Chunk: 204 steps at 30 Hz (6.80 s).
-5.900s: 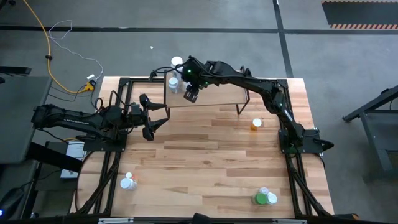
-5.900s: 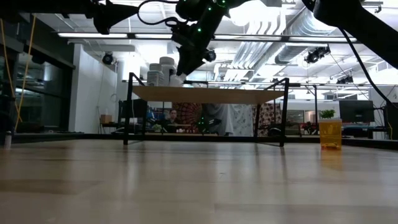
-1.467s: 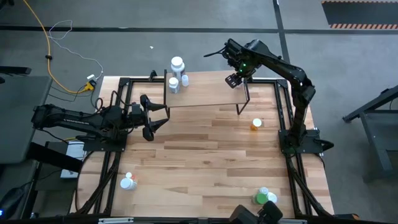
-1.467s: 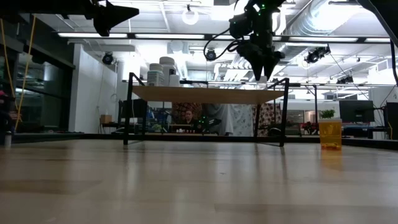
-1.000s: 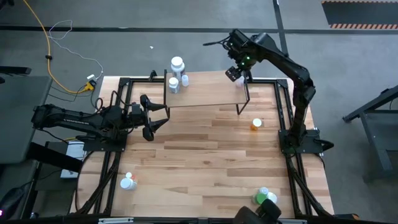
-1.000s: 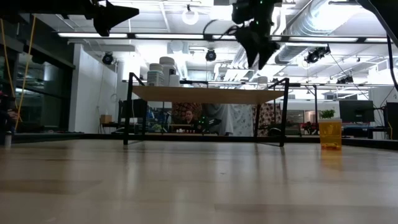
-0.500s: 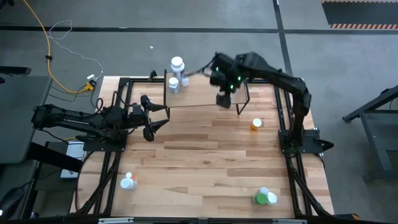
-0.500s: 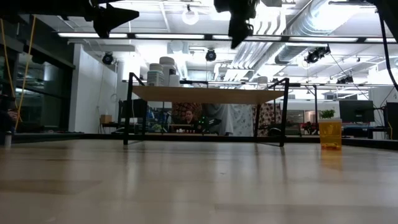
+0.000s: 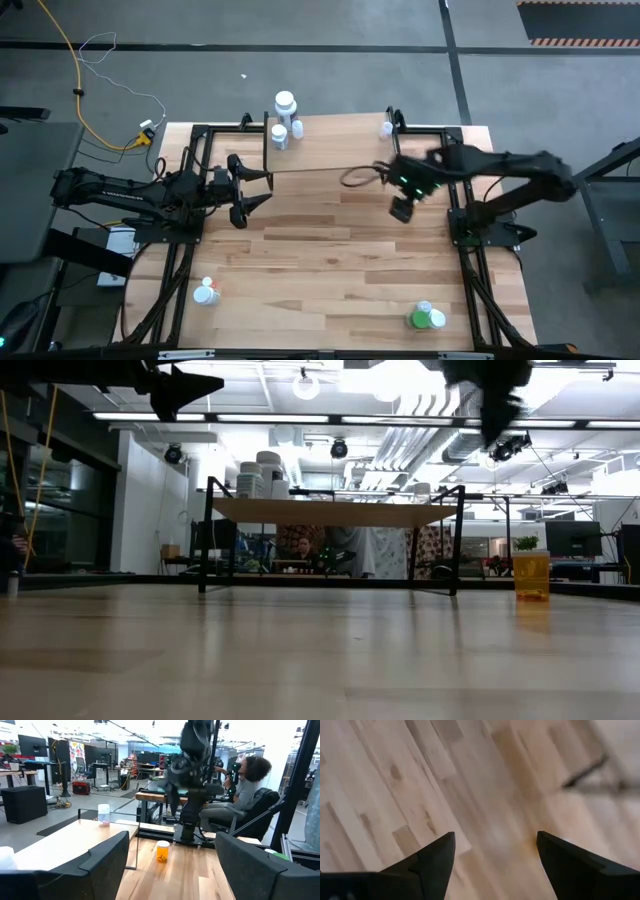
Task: Pick and place medicine bottles onto shelf by color
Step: Put the orange pill bottle on the shelf, then put the green pill bottle on the shelf
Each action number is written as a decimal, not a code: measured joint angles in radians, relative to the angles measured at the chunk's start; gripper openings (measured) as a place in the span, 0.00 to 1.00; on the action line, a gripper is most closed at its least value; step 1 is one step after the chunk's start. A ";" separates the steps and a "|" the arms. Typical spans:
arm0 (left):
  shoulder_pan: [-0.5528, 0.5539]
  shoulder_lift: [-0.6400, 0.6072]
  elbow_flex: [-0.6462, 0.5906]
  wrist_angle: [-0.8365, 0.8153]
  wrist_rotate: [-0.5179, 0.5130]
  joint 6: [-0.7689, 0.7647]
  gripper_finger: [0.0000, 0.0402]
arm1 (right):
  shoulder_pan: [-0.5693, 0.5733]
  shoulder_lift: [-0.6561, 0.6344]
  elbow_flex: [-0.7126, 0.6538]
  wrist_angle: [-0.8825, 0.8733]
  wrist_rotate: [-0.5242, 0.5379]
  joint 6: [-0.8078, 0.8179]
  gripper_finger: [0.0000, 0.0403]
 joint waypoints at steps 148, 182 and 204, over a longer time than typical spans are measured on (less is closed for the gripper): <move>0.000 0.000 0.000 0.061 0.026 0.000 0.71 | -0.416 0.435 0.496 -0.176 0.223 -0.080 0.55; 0.000 0.000 0.000 0.060 0.027 0.000 0.71 | -0.450 0.434 0.438 -0.141 0.185 -0.034 0.57; 0.000 0.000 0.000 0.060 0.027 0.000 0.71 | -0.432 0.435 0.559 -0.173 0.139 -0.163 0.78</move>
